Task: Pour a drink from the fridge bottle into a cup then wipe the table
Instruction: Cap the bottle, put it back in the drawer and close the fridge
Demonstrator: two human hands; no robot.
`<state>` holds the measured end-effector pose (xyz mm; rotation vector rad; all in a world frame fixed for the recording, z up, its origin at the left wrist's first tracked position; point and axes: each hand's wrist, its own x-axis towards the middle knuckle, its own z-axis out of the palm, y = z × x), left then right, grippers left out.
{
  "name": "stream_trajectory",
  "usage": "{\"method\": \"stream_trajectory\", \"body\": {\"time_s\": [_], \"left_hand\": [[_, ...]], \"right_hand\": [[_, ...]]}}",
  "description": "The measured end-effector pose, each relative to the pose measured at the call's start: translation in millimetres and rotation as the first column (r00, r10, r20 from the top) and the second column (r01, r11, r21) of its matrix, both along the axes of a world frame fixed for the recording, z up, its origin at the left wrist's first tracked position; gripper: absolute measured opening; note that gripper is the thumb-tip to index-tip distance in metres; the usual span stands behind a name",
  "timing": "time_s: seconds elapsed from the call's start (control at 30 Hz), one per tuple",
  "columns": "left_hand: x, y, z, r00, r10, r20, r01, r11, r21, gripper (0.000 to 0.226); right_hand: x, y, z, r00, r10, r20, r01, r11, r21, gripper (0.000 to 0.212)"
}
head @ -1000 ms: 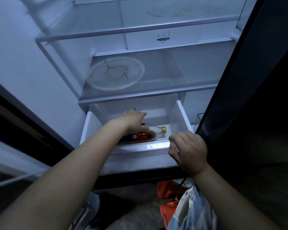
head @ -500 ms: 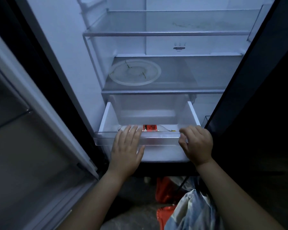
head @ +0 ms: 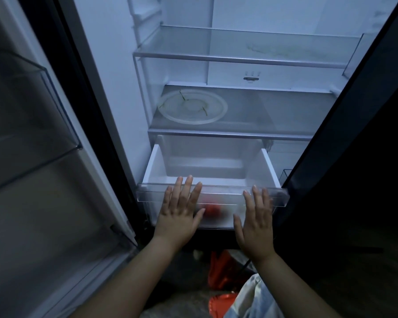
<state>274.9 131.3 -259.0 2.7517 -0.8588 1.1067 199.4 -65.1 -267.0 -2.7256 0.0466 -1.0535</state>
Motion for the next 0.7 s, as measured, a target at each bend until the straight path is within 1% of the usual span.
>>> {"method": "stream_trajectory", "body": {"time_s": [0.07,0.13,0.23,0.4,0.53,0.7], "left_hand": [[3.3,-1.5,-3.7,1.0,0.001,0.029,-0.001,1.0,-0.009,0.086],[5.5,-2.9,-6.6,0.999,-0.007,0.047,0.008,1.0,-0.02,0.09],[15.2,-4.2,-6.1,0.998,-0.01,0.065,0.012,0.999,-0.031,0.089],[37.5,-14.5,1.2,0.999,-0.012,0.03,0.013,0.999,-0.04,0.084],[57.3,-23.0,5.2,1.0,-0.003,0.014,0.004,0.999,-0.045,0.083],[82.7,-34.0,13.5,0.999,-0.013,-0.042,0.011,0.999,-0.051,0.081]], "right_hand": [[3.9,-2.5,-4.0,0.999,-0.038,-0.037,0.037,0.999,-0.04,0.057],[5.5,-4.9,-6.1,0.998,-0.044,-0.049,0.039,0.995,-0.091,0.062],[10.8,-6.2,-5.5,0.998,-0.043,-0.053,0.035,0.99,-0.139,0.066],[37.2,-14.6,-0.1,0.991,-0.096,-0.097,0.082,0.987,-0.137,0.068],[56.7,-21.9,4.2,0.985,-0.102,-0.137,0.083,0.987,-0.14,0.072],[85.2,-26.3,15.8,0.966,-0.151,-0.212,0.12,0.981,-0.155,0.075]]}}
